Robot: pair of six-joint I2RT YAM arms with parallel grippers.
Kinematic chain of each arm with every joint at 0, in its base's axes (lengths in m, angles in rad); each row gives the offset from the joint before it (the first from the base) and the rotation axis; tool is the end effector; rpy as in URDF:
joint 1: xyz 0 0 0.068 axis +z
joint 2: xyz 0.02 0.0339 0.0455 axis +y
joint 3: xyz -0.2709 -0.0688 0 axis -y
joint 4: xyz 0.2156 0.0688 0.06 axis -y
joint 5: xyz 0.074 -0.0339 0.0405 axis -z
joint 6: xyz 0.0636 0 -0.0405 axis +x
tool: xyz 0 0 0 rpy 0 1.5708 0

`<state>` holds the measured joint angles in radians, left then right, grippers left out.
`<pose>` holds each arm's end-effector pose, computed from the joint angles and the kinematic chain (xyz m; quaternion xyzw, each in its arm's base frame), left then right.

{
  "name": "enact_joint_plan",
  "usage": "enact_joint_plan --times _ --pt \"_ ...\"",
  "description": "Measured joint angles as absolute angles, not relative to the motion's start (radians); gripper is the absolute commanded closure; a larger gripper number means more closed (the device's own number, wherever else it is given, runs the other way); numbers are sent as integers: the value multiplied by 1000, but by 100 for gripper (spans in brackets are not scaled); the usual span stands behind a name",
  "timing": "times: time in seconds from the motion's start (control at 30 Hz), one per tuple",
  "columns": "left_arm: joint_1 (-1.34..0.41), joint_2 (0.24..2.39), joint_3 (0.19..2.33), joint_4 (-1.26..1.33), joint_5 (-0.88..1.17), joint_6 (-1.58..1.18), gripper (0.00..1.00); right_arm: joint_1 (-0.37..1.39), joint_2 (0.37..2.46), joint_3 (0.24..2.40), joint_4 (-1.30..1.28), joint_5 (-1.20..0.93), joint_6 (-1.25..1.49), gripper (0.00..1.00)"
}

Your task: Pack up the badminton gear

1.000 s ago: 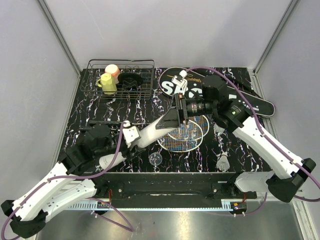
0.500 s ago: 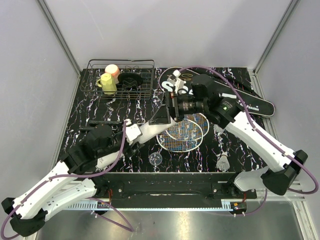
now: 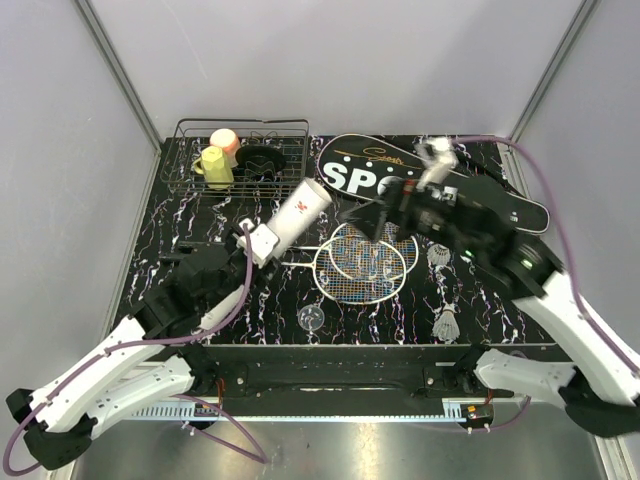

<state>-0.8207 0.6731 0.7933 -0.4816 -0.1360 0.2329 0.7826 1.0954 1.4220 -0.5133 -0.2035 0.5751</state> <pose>0.1039 -0.0989 0.3194 0.3793 0.7289 -0.1108 0.5591 0.1433 0.1606 0.4551 -0.1438 0.7551 0.4595 0.4450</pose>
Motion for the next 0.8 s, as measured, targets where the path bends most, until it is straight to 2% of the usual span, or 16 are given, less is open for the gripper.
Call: enact_joint_plan --times 0.2,0.4,0.53,0.63,0.8 --pt "-809 671 791 -420 -350 188 87 783 823 1311 -583 308 636 0" --pt "-809 606 752 -369 -479 183 87 783 778 1192 -860 569 833 0" --pt "-802 556 732 -339 -517 183 87 783 784 1045 -1067 551 1114 0" --pt "-797 528 728 -328 -524 182 87 779 865 967 -1211 463 1321 1" --pt "-793 501 723 -315 -522 173 87 776 1010 856 -1254 315 1505 0"
